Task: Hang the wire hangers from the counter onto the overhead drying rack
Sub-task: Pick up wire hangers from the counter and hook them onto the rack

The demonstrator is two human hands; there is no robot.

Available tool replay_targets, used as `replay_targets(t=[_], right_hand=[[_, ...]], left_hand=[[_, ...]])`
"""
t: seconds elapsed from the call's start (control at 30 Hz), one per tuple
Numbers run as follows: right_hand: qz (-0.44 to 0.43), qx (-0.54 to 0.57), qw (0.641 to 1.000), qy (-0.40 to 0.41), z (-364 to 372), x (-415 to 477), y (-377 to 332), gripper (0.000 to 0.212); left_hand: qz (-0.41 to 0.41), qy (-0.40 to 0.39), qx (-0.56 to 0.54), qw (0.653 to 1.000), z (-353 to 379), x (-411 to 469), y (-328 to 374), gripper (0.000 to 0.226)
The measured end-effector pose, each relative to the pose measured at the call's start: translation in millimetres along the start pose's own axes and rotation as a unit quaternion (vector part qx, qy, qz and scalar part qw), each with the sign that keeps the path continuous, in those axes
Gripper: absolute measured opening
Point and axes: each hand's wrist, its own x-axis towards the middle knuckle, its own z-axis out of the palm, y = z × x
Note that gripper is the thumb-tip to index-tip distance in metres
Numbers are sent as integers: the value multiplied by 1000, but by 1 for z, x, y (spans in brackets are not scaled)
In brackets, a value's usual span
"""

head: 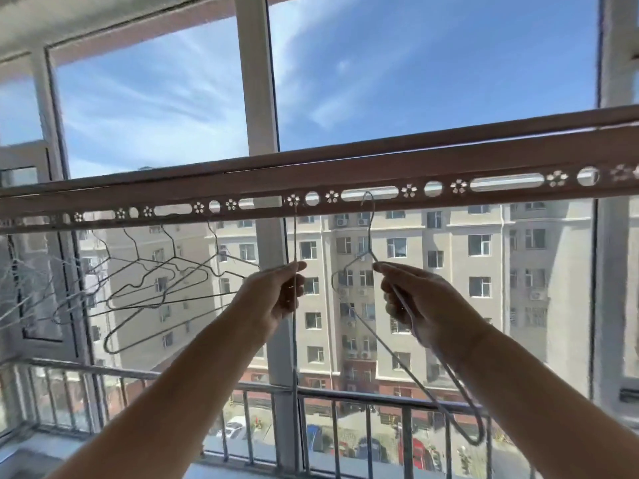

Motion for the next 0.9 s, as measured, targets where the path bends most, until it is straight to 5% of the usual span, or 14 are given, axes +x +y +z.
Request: replay_targets(t=[0.4, 0.9], right_hand=[[-33, -61, 997, 37, 63, 64, 30, 13], [-17, -101, 990, 92, 61, 111, 46, 7]], left_hand=[[-3, -35, -7, 999, -65, 79, 27, 17], [-28, -59, 0, 998, -61, 136, 19, 18]])
